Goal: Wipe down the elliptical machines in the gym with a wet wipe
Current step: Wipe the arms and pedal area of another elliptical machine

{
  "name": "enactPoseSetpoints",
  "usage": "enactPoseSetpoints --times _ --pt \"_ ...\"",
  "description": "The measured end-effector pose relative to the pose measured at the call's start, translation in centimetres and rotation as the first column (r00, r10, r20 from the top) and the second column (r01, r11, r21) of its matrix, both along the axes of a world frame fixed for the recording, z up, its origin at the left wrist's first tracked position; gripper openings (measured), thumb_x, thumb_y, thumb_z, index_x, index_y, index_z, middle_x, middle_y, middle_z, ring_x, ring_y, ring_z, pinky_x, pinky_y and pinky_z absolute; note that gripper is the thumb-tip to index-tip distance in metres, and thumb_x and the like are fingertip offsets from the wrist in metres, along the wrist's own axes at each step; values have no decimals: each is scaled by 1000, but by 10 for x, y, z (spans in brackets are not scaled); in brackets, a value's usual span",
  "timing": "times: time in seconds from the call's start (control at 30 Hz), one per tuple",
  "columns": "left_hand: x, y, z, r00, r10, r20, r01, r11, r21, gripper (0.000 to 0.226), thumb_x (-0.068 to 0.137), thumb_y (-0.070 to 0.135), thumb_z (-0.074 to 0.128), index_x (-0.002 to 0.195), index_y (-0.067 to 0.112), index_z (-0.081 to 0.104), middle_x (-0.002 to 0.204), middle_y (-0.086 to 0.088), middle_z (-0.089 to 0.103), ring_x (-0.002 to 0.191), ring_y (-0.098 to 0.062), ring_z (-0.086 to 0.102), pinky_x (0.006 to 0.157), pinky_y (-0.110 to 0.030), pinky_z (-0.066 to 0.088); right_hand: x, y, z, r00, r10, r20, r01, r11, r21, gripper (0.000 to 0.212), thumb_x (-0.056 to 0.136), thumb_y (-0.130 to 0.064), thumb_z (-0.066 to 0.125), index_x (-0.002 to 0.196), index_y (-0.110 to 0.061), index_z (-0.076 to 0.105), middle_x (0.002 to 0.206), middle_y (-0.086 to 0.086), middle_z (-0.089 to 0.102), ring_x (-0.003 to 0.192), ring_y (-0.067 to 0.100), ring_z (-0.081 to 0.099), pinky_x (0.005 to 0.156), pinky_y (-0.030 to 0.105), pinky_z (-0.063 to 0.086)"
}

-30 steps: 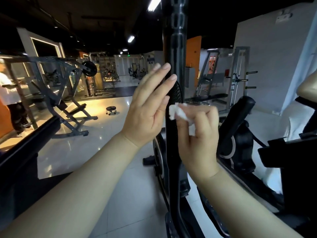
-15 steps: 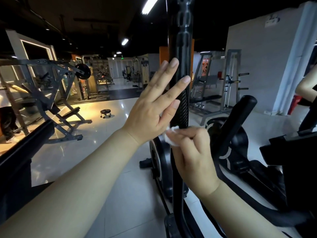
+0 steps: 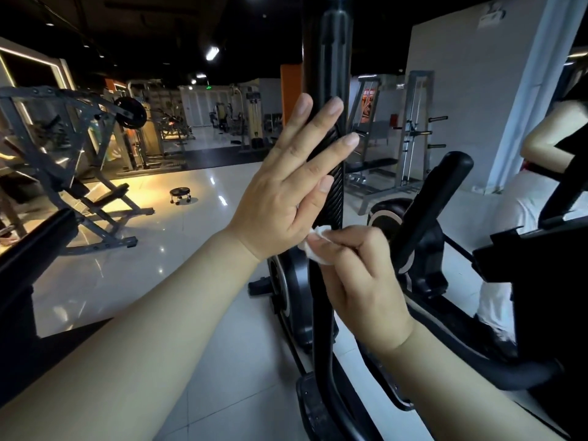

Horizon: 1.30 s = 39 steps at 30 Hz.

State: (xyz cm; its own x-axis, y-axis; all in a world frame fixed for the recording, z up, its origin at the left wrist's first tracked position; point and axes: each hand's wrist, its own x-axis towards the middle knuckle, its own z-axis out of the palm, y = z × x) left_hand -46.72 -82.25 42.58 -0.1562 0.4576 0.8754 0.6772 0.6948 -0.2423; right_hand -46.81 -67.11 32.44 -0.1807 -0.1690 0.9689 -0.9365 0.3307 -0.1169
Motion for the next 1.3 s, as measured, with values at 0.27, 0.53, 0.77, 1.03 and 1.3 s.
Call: enactPoseSetpoints --times 0.27,0.53,0.77,1.03,1.3 --pt "3 0 -12 999 32 12 -32 999 31 40 102 3 45 138 -15 48 148 -42 34 146 -42 14 125 -48 13 6 -11 -3 997 -72 -15 70 992 -105 26 91 8 65 116 2 64 107 11 51 101 20 54 93 20 46" --pt "10 -4 -21 998 51 43 -52 999 14 39 103 1 46 139 -14 45 152 -30 29 148 -40 16 126 -45 14 -4 2 16 984 -32 177 88 945 -314 16 98 -1 60 96 -16 54 102 -5 54 93 17 49 84 14 38" --pt "9 -2 -24 997 37 63 -39 999 30 41 101 -1 47 139 -14 45 153 -27 25 148 -42 14 126 -46 14 8 -10 -12 991 4 137 37 954 -297 9 96 2 62 104 5 64 100 15 56 102 9 54 89 20 47" --pt "7 -1 -30 997 17 73 -19 999 39 42 99 -4 48 139 -17 44 153 -28 19 148 -45 12 126 -48 12 5 0 -10 992 -62 110 82 979 -189 7 96 4 60 103 3 63 102 15 58 99 15 51 93 12 38" --pt "9 0 -34 996 -3 88 -2 998 56 42 100 -5 47 140 -16 42 153 -28 19 149 -43 12 126 -50 13 13 -7 -19 996 -23 81 34 991 -132 19 93 7 64 110 0 65 104 10 53 97 16 54 88 19 45"
